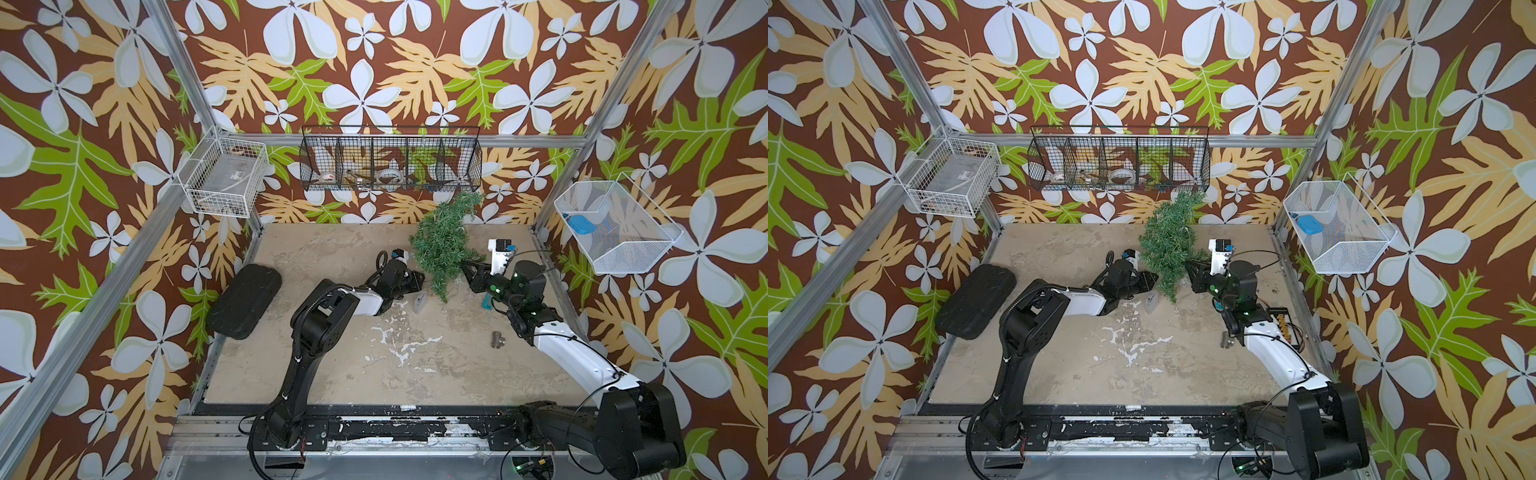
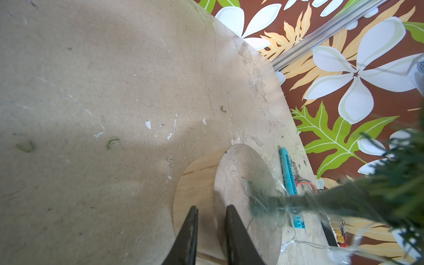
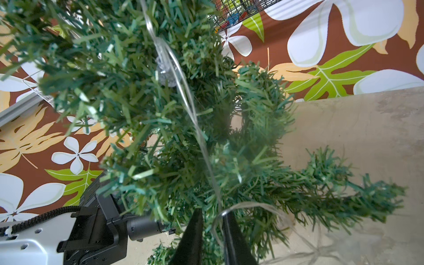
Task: Remove string lights from the small christmas tree
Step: Remove the light string from the Christmas tree.
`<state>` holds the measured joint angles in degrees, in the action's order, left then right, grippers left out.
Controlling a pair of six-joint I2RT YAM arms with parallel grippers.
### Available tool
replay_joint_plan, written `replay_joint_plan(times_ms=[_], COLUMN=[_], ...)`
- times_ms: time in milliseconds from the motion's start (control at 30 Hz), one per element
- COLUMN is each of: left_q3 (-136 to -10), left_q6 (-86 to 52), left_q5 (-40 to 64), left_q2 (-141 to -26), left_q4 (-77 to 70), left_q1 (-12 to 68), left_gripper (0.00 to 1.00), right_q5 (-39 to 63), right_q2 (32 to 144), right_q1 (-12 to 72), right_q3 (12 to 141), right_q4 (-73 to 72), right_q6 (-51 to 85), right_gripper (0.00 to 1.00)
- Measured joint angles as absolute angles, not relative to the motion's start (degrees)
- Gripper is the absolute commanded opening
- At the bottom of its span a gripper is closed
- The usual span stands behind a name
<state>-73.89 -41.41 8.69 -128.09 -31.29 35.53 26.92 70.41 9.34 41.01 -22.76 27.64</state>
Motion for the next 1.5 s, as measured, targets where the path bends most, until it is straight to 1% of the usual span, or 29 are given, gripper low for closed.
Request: replay_joint_plan(times_ms=[67,100,167,233,367,600,733,900,1133,1300,1500], left_q3=[-73.9,-73.9,-73.9,-73.9,-74.1,-74.1,-74.3,-74.6,-74.6,-75.1,-75.6], left_q6=[-41.4,-41.4,-41.4,-41.4,-41.4,-41.4,-41.2,-40.7,-40.0,-39.2,-38.7], left_q5=[8.7,8.7,8.7,8.7,9.0,10.1,11.0,11.3,11.4,11.4,11.0], left_q2=[-128.1,-128.1,-128.1,-128.1,-128.1,-128.2,-128.2,-128.2,-128.2,-128.3,-128.5], left_q4=[-31.3,-31.3,-31.3,-31.3,-30.9,-30.9,-30.9,-30.1,-30.0,-29.5,-29.0], left_q1=[35.5,35.5,35.5,35.5,35.4,34.9,34.7,34.5,34.5,34.5,34.2], left_gripper=[0.23,0.23,0.23,0.23,0.23,0.23,0.22,0.22,0.21,0.21,0.21], right_q5=[26.9,26.9,26.5,26.4,23.9,12.9,7.8,3.3,-0.9,0.2,6.8], right_q2=[71.4,71.9,72.9,73.1,71.3,64.9,64.9,69.4,78.7,87.0,97.0], right_q1=[9.4,9.4,9.7,10.1,10.6,10.4,8.0,6.1,4.1,4.1,4.4], right_q3=[41.5,41.7,42.2,42.4,42.9,45.3,49.0,57.3,73.6,86.2,103.1], right_q4=[-23.3,-23.4,-23.5,-23.5,-21.3,-11.6,-7.6,-3.6,0.2,1.1,3.1], right_q6=[27.6,27.6,27.4,27.2,26.7,23.3,22.3,22.1,21.9,21.9,22.5], right_gripper=[0.2,0.18,0.07,0.0,0.0,0.0,0.0,0.0,0.0,0.0,0.0])
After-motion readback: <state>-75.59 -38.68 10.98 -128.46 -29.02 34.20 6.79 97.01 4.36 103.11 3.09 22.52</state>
